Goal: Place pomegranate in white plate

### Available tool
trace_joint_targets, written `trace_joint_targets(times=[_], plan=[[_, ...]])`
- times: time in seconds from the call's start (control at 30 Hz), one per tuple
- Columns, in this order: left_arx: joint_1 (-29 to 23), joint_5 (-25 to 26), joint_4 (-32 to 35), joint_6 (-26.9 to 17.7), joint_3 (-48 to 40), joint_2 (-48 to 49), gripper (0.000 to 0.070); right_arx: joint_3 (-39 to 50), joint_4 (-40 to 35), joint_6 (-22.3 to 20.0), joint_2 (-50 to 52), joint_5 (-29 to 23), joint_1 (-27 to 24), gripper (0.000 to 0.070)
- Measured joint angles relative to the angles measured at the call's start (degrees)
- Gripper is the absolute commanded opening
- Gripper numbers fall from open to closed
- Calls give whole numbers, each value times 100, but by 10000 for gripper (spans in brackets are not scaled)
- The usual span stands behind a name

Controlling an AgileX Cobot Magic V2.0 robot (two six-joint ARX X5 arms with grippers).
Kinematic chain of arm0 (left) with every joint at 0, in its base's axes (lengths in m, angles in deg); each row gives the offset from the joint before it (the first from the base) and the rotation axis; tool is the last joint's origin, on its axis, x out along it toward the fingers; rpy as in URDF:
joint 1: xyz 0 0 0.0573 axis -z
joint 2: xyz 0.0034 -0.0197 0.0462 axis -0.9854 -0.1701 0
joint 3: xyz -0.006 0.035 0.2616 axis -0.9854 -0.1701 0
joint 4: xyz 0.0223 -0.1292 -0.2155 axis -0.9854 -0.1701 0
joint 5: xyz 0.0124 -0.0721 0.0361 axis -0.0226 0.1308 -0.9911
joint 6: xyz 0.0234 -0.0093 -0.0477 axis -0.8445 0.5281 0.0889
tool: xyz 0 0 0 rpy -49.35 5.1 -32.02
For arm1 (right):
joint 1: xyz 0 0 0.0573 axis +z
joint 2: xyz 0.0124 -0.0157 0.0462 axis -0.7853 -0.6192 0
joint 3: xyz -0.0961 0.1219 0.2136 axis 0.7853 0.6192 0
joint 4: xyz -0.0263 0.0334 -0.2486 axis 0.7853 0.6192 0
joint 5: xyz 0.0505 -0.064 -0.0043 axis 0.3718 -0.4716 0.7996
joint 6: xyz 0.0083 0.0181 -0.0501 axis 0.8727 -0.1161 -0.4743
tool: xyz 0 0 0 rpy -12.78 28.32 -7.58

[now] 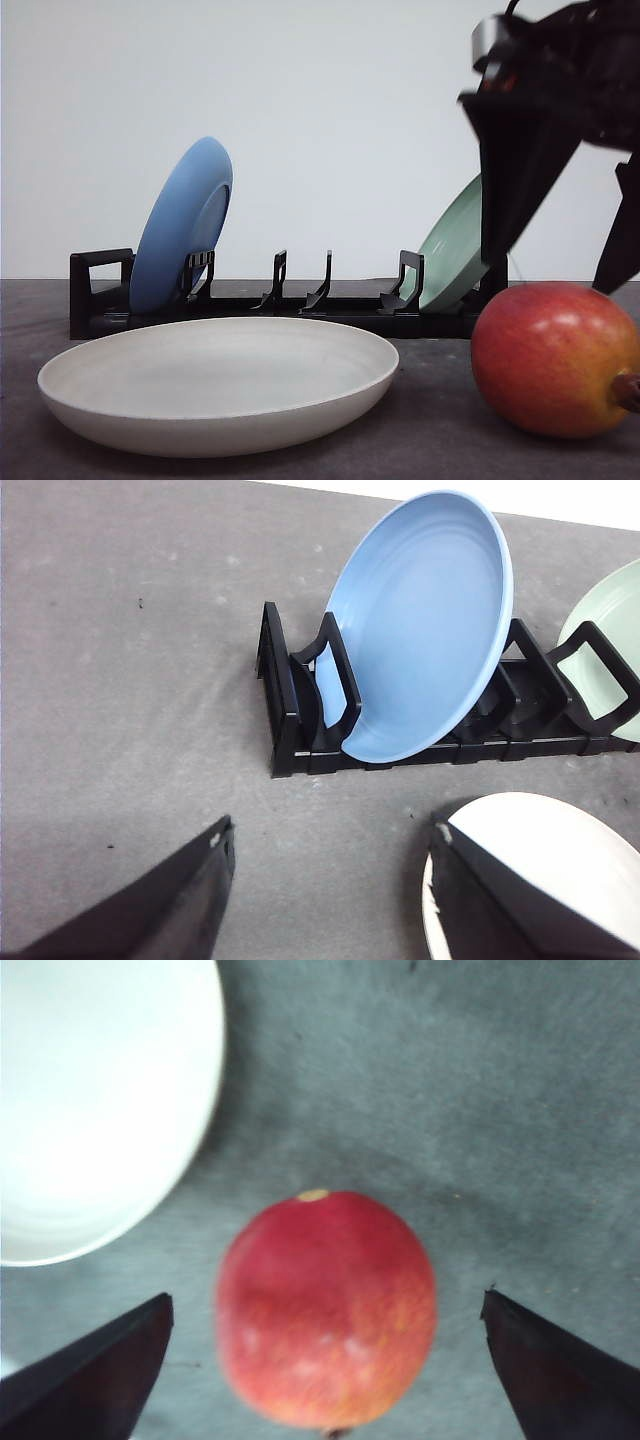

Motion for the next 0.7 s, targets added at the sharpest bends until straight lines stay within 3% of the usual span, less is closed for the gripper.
trace_joint_targets(times=[0.53,0.7], plan=[[0,1,0,1,0,0,360,-5,-167,137,-856,-107,153,629],[0,0,0,0,0,0,360,-11,-85,142,-1022,-1,163,568]])
